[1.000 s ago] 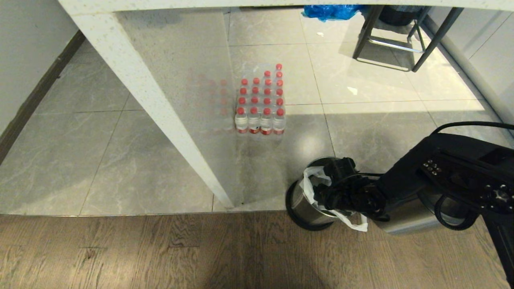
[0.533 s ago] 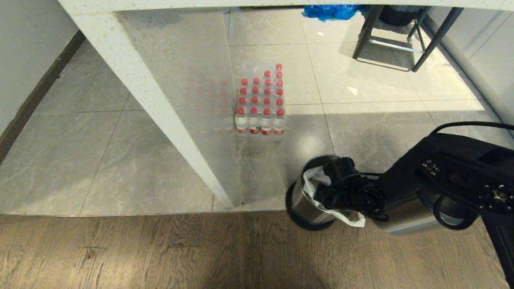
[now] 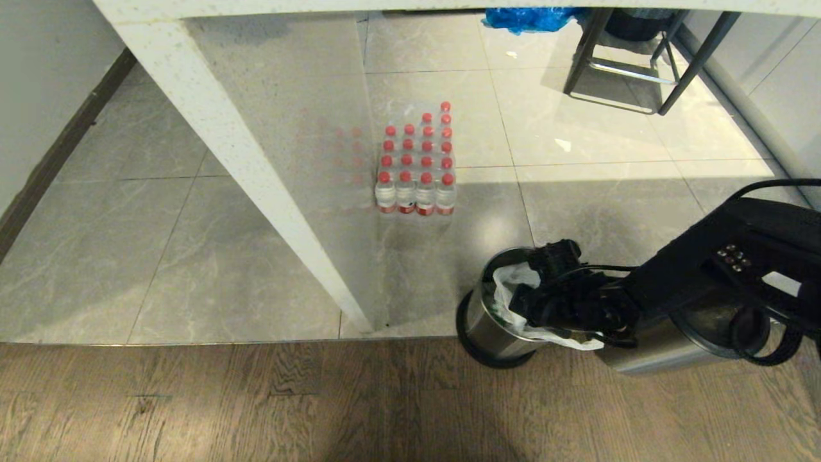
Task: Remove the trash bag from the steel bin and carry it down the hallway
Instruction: Pick up the trash bag, then put the trash bag at the door
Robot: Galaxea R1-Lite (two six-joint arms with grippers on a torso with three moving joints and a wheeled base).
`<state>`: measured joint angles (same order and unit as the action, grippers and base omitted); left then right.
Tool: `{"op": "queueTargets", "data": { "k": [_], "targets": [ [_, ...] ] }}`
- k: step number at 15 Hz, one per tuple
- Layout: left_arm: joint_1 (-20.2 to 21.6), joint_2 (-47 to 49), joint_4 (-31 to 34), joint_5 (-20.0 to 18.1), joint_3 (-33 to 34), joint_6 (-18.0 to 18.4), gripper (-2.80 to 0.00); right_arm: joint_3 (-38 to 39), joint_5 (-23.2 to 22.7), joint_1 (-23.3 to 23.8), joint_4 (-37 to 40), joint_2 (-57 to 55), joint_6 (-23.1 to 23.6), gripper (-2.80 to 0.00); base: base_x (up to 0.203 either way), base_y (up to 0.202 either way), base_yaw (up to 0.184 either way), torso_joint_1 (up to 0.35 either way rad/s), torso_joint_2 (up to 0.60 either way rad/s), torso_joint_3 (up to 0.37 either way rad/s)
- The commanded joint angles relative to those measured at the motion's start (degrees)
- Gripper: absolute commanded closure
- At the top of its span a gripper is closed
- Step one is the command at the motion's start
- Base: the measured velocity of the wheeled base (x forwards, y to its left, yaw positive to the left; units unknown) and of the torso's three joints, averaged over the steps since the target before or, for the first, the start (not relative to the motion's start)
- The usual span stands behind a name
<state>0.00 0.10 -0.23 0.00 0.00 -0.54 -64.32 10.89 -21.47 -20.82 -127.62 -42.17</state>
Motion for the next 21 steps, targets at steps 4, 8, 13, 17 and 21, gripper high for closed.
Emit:
{"op": "queueTargets", "data": {
  "k": [4, 8, 13, 17, 21],
  "targets": [
    [0.0, 0.0, 0.0, 0.0, 0.0, -0.1, 0.0, 4.2, 2.2, -0.1, 2.2, 14.0, -0.3, 0.0, 0.0, 0.0, 0.0, 0.0, 0.0, 0.0],
    [0.0, 0.0, 0.0, 0.0, 0.0, 0.0, 0.0, 8.0, 4.5, -1.1, 3.2, 23.4, -0.1, 0.0, 0.0, 0.0, 0.0, 0.0, 0.0, 0.0],
    [0.0, 0.0, 0.0, 0.0, 0.0, -0.1, 0.0, 8.5, 10.0, -3.9, 6.8, 34.6, 1.1, 0.0, 0.0, 0.0, 0.0, 0.0, 0.0, 0.0],
    [0.0, 0.0, 0.0, 0.0, 0.0, 0.0, 0.0, 13.0, 10.9, -4.6, 6.7, 46.8, 9.5, 0.0, 0.0, 0.0, 0.0, 0.0, 0.0, 0.0],
    [0.0, 0.0, 0.0, 0.0, 0.0, 0.0, 0.0, 18.5, 9.9, -3.7, 7.4, 60.5, 13.5, 0.0, 0.0, 0.0, 0.0, 0.0, 0.0, 0.0]
  ]
}}
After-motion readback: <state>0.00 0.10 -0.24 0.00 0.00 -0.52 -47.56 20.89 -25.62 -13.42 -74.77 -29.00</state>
